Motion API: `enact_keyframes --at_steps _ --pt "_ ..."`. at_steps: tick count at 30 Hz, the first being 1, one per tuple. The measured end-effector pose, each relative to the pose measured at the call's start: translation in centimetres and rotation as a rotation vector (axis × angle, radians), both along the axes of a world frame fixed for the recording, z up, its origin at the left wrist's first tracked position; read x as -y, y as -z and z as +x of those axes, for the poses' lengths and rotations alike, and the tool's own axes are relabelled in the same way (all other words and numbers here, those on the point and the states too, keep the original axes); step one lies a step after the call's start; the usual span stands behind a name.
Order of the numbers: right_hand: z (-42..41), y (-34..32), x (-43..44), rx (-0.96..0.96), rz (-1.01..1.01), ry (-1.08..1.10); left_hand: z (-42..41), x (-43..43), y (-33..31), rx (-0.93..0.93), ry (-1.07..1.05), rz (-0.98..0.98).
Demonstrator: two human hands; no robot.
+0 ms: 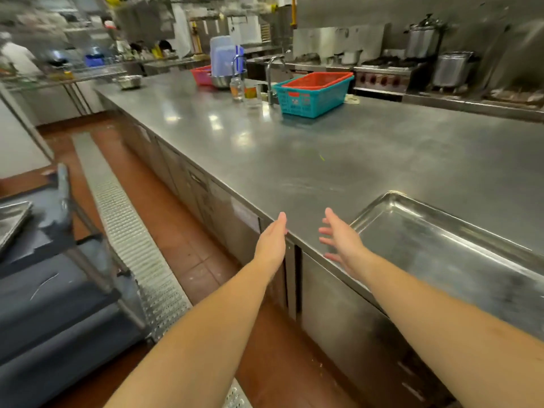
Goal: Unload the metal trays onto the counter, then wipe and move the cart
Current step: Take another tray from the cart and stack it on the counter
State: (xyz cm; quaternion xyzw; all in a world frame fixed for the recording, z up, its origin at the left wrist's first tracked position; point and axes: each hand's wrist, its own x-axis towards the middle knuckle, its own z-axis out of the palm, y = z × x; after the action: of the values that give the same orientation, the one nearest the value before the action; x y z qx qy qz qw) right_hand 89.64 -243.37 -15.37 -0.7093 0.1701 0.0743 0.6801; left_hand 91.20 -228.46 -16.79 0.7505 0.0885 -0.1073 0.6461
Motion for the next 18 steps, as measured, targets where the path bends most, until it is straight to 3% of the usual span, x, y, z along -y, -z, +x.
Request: enact_keyframes --at_steps 9,18 --pt "-3.4 -1.2 -15.6 -0.043 0.086 -0.343 -8.7 -16.0 -1.5 -0.024 -0.373 0.075" --pt "-10.1 -1.7 -34.6 -0.060 0.065 -0.649 -19.2 -32.6 -1.7 -0.007 -0.630 0.020"
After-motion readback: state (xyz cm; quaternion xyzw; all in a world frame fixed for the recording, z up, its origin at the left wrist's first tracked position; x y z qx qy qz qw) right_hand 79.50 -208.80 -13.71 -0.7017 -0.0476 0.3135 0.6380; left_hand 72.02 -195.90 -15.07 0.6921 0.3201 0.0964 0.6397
